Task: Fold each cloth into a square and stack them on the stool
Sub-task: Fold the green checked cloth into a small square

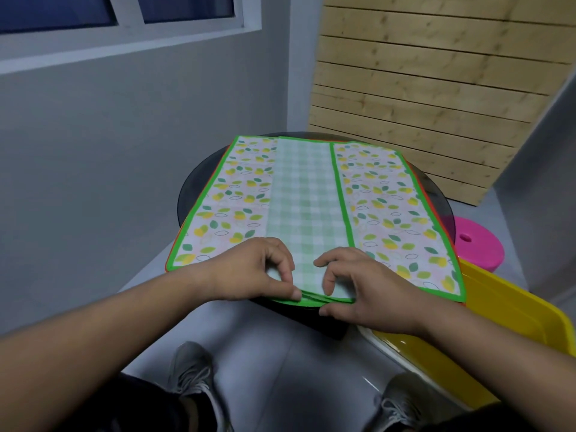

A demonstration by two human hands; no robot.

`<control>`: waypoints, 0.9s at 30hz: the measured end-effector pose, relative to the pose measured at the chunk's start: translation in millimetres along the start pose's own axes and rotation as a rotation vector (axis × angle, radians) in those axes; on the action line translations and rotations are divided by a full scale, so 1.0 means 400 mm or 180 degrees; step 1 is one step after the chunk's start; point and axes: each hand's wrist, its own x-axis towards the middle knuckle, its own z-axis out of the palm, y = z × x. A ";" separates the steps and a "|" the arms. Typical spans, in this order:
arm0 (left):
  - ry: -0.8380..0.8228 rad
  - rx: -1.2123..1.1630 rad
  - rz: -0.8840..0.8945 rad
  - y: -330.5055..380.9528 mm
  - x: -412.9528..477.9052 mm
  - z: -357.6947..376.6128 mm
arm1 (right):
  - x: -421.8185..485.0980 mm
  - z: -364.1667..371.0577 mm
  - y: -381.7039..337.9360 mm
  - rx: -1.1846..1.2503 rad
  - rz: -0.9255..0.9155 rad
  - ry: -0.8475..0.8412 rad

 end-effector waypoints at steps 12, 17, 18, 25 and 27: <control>0.0160 -0.0128 0.0257 0.036 0.002 -0.024 | 0.028 -0.057 -0.010 0.0455 0.0308 0.0410; 0.0831 -0.0147 0.0478 0.053 0.031 -0.045 | 0.046 -0.112 -0.011 0.0647 0.0141 0.0634; 0.0919 -0.0210 0.0485 0.058 0.039 -0.051 | 0.050 -0.127 -0.008 0.0721 0.0128 0.0685; 0.1592 -0.0474 0.0639 0.091 0.158 -0.144 | 0.148 -0.215 0.057 0.1311 0.0427 0.1263; 0.1777 -0.0438 0.0592 0.090 0.210 -0.174 | 0.200 -0.230 0.088 0.1515 0.0607 0.1370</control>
